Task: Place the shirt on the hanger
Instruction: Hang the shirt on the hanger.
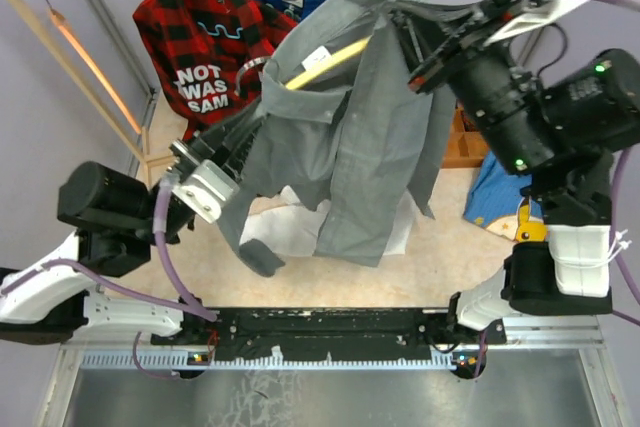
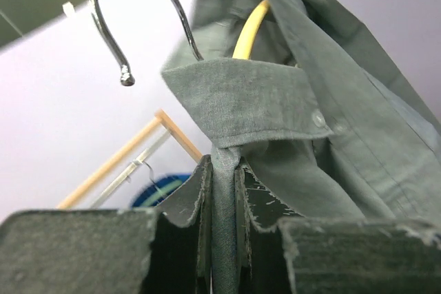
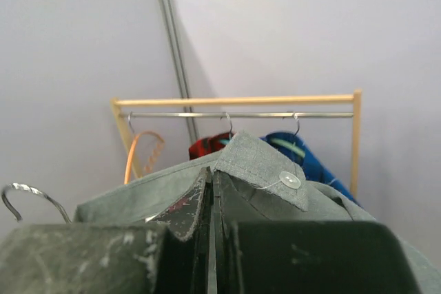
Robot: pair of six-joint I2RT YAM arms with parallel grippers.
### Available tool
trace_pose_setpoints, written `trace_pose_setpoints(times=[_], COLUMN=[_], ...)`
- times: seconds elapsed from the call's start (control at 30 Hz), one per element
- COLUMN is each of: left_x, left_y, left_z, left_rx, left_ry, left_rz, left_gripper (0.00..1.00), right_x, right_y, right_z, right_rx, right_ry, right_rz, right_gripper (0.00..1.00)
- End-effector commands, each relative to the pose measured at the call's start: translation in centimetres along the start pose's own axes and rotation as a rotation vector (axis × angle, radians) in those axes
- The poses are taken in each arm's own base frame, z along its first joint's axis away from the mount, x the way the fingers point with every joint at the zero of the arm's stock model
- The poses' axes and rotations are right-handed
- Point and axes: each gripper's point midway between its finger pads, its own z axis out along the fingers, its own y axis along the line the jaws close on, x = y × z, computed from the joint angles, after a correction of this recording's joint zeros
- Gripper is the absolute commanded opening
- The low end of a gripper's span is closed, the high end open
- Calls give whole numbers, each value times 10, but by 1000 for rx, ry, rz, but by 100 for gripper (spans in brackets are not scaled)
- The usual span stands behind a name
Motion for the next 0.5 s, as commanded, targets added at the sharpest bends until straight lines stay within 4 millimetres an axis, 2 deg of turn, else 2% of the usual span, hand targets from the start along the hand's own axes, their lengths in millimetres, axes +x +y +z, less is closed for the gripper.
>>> trace_pose_setpoints(times=[0.0,0.07,0.17,0.33,0.47], left_x=[-51,-46,-18,34,64], left_y=[39,32,4,-43,-69], left_z=[13,16,10,-21,-46], left_rx=[-52,-20,33,111,155], left_ry=[-125,-104,-49,17,64], left_rz=[95,106,109,16,-55], left_gripper=[0,0,0,0,0], right_x=[-36,-25,23,114,165], right_y=[-9,-6,2,8,14], right_z=[-7,-12,-18,-48,-77], right_rx=[-18,-47,-82,-117,-154], right_ry=[-123,-87,46,236,330], right_rz=[-82,-84,-94,-29,79], right_gripper=[0,0,0,0,0])
